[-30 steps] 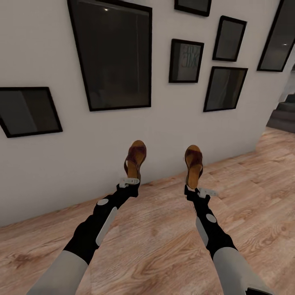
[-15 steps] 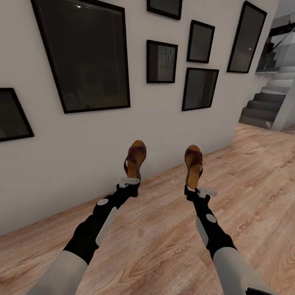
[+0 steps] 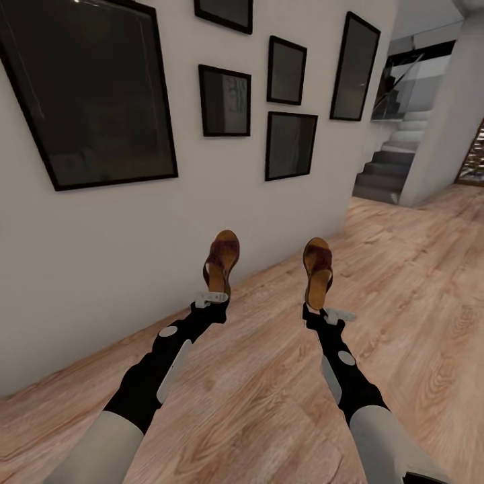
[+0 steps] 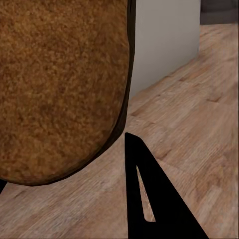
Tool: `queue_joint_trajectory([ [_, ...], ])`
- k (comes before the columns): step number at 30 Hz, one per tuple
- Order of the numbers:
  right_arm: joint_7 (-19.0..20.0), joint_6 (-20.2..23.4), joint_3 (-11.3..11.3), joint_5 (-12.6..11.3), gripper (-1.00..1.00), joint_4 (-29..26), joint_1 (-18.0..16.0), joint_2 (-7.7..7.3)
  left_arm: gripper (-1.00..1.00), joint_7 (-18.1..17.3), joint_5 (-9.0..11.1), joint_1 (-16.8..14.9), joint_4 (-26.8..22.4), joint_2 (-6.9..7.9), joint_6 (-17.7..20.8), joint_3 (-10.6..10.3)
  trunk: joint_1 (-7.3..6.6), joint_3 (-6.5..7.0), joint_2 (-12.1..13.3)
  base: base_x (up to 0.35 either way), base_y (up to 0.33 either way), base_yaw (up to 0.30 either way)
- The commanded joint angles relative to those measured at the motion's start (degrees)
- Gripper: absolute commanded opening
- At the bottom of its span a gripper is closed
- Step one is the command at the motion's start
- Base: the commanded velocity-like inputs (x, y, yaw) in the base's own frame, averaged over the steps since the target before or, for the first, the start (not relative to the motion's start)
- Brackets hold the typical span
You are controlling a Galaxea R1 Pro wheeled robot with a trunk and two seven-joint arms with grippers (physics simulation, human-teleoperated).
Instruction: Pick up the two gym shoes and the two sandals from the corridor floor and place them onto the hallstand (shoe rack) in the corridor, making sure they are on the rack and not on the floor. Arrange them so the two gym shoes are next to each other and the two sandals are next to each other.
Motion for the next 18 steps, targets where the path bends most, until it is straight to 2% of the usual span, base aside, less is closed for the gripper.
queue_joint_trajectory([
  [1,0.0,-0.2,-0.2,0.2,-1.0,0.0,-0.1,0.06,-1.0,-0.1,0.5,0.0,-0.1,0.0,0.4,0.1,-0.01,-0.05,0.0,0.033,0.0,-0.292],
  [8,0.0,-0.2,-0.2,0.2,-1.0,0.1,-0.1,0.06,-1.0,-0.1,0.5,0.0,-0.1,0.04,0.4,0.2,-0.01,-0.05,0.0,0.108,0.0,-0.28],
  [15,0.0,-0.2,-0.2,0.2,-1.0,0.1,-0.1,0.06,-1.0,-0.1,0.5,0.0,-0.1,0.05,0.4,0.2,-0.01,-0.05,0.0,0.299,0.0,-0.059],
  [18,0.0,-0.2,-0.2,0.2,-1.0,0.0,-0.1,0.01,-1.0,-0.1,0.5,0.0,-0.1,0.05,0.4,0.2,-0.01,-0.05,0.0,0.344,0.0,-0.18],
])
